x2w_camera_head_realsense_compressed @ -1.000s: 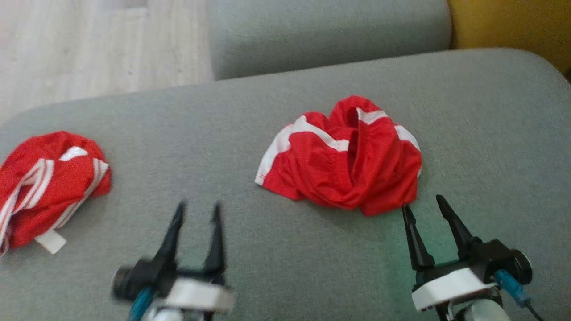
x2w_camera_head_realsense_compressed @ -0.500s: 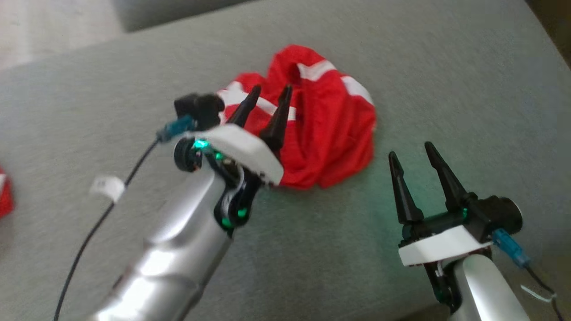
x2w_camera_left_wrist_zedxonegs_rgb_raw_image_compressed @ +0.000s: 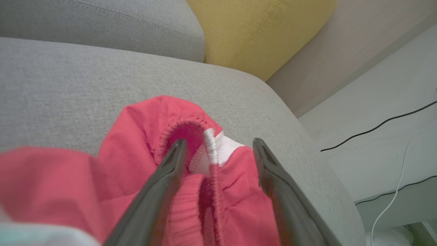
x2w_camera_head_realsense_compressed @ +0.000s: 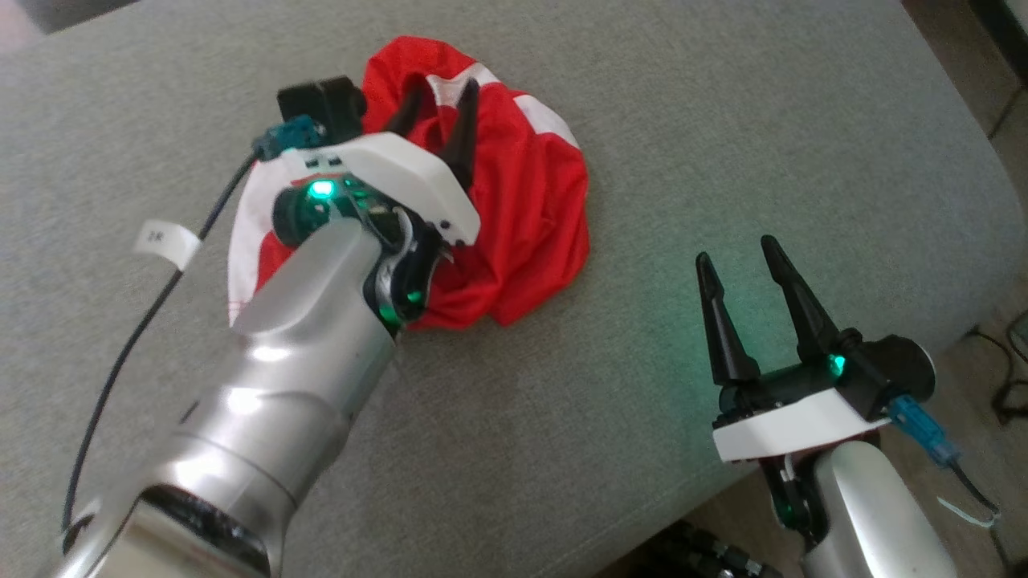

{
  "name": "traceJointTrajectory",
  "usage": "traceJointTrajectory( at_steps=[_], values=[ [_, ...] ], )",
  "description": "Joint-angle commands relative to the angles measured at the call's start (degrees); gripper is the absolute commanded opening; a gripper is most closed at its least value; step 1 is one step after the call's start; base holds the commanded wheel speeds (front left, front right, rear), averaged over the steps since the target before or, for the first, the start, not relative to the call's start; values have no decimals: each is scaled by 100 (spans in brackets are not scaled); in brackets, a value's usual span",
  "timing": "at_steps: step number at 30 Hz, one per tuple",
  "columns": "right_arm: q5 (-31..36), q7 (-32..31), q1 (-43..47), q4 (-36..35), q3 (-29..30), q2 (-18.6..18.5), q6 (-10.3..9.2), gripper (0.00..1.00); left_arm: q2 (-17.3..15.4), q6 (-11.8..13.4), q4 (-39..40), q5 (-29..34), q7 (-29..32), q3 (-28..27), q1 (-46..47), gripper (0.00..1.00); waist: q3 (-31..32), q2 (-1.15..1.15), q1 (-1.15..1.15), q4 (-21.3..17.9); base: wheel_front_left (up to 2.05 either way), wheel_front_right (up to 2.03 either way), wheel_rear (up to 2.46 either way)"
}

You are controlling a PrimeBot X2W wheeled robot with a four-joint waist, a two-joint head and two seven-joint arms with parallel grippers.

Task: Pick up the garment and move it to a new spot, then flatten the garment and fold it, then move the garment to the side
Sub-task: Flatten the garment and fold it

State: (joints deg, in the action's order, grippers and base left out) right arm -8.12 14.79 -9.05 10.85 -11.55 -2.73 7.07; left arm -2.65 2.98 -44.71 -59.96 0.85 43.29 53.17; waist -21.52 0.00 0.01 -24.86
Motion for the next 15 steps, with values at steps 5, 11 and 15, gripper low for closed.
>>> traceJointTrajectory(
  at_steps=[5, 11, 15],
  values=[
    [-69, 21, -64, -184, -118, -15, 42, 100, -23, -191, -180, -33, -176, 66, 446, 0, -64, 0, -1, -93, 0, 0, 0],
    [-97, 21, -57, -119, -152, -15, 42, 100, -23, -596, -42, -285, -369, 411, 557, 0, 153, 0, -1, -75, 0, 0, 0],
    [-78, 21, -11, -101, -104, -15, 42, 100, -23, -804, 510, -591, -310, 697, 814, 0, 473, 0, -1, -14, 0, 0, 0]
  ],
)
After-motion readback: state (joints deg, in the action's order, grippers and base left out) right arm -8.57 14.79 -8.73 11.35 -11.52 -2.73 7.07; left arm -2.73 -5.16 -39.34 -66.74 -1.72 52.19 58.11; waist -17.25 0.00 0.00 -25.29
